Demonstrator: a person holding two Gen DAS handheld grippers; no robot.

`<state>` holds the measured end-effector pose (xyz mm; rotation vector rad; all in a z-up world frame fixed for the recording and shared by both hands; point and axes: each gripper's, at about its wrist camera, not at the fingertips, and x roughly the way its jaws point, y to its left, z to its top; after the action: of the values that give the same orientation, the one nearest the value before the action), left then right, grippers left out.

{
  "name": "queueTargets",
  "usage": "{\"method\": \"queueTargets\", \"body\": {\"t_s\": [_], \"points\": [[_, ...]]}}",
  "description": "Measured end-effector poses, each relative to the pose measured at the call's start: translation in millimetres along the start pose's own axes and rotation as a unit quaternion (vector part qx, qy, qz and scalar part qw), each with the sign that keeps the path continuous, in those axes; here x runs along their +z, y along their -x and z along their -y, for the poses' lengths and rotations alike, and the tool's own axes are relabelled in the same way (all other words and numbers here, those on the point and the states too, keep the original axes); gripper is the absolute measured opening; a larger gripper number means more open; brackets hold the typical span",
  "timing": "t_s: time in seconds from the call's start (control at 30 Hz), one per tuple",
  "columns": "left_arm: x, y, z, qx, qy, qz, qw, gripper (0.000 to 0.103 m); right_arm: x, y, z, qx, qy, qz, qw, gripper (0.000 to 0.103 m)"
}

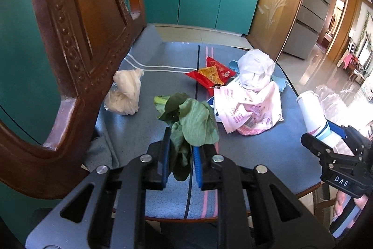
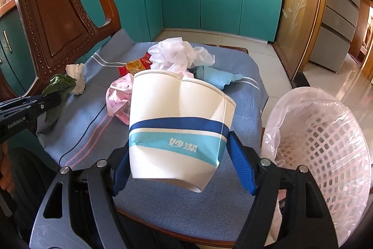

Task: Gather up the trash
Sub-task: 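Carry the cup and greens over the pink mesh basket and open both grippers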

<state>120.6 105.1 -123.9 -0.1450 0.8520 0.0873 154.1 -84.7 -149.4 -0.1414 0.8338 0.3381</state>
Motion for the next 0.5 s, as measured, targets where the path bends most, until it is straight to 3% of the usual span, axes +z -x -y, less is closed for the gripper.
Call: {"method": "queueTargets", "body": {"t_s": [0.5], "points": [[10, 11, 8, -0.015, 0.004, 0.016, 0.9997, 0.019, 9, 19, 17, 0.001, -0.019, 0.033, 0.999, 0.074]]}}
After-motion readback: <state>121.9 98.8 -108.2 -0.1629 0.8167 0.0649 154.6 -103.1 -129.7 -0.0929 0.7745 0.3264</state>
